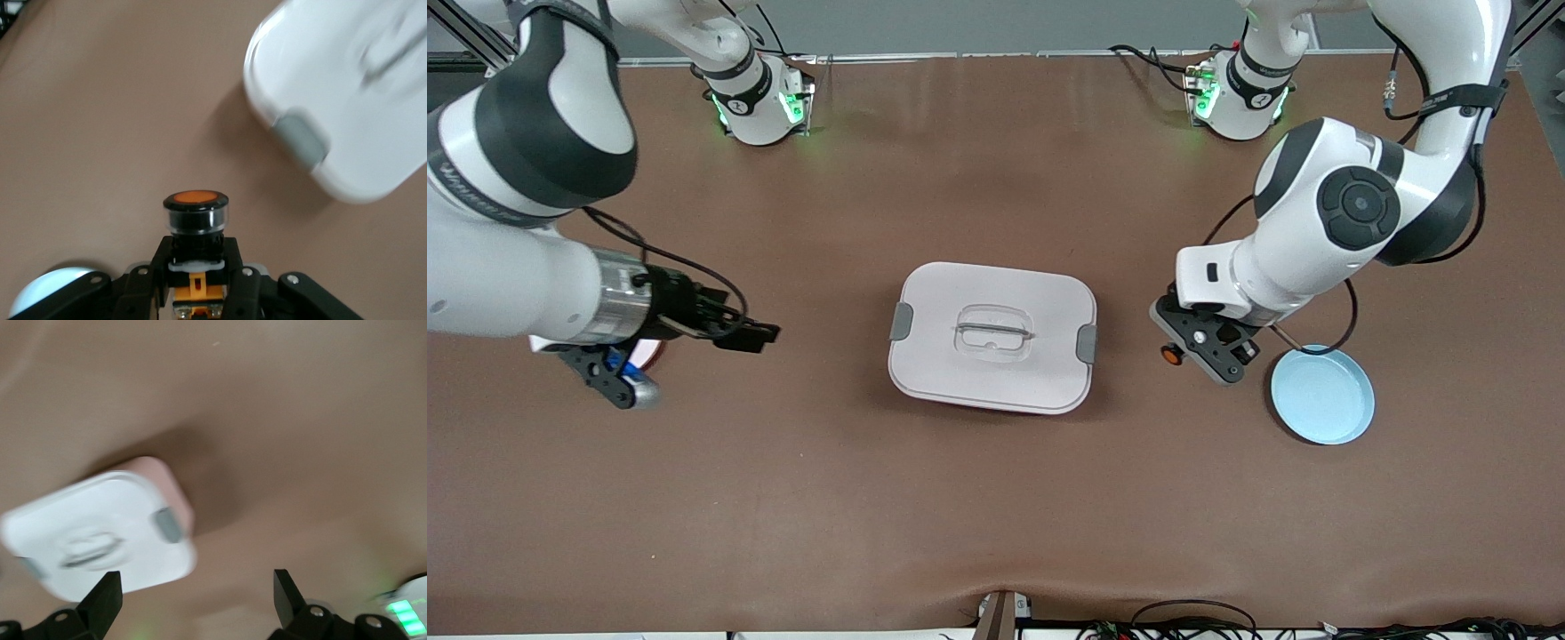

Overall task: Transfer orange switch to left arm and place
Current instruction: 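Carry the switch to the blue plate while the right gripper withdraws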

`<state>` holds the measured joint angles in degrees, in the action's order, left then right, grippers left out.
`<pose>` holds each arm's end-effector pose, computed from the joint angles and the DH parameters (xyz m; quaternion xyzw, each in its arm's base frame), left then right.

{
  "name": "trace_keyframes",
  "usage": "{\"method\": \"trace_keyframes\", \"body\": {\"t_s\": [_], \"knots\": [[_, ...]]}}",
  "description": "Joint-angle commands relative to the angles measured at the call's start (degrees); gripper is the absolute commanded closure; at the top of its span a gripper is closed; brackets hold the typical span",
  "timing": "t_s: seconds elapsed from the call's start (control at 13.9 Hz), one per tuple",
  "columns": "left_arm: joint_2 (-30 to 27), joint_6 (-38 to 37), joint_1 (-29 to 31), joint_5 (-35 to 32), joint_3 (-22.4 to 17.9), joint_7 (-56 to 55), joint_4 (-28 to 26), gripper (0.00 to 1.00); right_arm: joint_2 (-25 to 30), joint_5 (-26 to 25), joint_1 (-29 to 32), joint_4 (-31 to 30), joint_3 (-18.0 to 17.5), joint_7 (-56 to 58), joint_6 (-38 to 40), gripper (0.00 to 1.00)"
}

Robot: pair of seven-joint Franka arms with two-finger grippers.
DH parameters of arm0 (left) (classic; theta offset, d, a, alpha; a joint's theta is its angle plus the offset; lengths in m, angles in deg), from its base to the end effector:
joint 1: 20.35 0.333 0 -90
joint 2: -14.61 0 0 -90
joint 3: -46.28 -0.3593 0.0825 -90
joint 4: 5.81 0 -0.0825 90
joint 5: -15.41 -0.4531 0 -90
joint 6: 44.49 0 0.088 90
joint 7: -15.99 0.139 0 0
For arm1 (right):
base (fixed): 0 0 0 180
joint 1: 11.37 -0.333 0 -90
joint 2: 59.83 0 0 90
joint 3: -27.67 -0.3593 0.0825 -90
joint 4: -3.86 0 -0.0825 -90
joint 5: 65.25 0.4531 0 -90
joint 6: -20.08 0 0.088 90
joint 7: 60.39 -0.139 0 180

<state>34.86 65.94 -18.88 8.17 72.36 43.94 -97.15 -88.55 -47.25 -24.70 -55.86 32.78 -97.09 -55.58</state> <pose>0.6874 -0.2640 0.4331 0.8926 -0.4505 0.0089 0.0167 0.7324 0.1726 0.5549 -0.9605 0.2182 0.1528 0.0810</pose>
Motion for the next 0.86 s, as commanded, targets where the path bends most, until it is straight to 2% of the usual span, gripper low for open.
{"method": "trace_keyframes", "body": {"t_s": [0.0, 0.14, 0.36, 0.79], "knots": [[-0.29, -0.66, 1.51, -5.40, 0.37, 7.44, -3.14, 1.00, 1.65, -8.21, 0.50, -0.39, -0.89, 12.57, 3.32, 0.00], [-0.82, -0.58, 3.70, -6.73, 0.37, 12.20, -5.68, 1.00, 1.74, -13.40, 1.64, -0.39, -1.06, 20.41, 3.50, 0.00], [-0.82, 0.21, 7.92, -7.09, 0.46, 21.59, -8.15, 1.00, 1.74, -16.94, 2.78, -0.48, -1.06, 27.54, 5.25, 0.00], [0.05, 10.74, 16.00, -7.09, 0.38, 42.16, -14.30, 1.00, 1.39, -16.68, 7.18, -1.44, -1.24, 33.88, 10.88, 0.00]]}}
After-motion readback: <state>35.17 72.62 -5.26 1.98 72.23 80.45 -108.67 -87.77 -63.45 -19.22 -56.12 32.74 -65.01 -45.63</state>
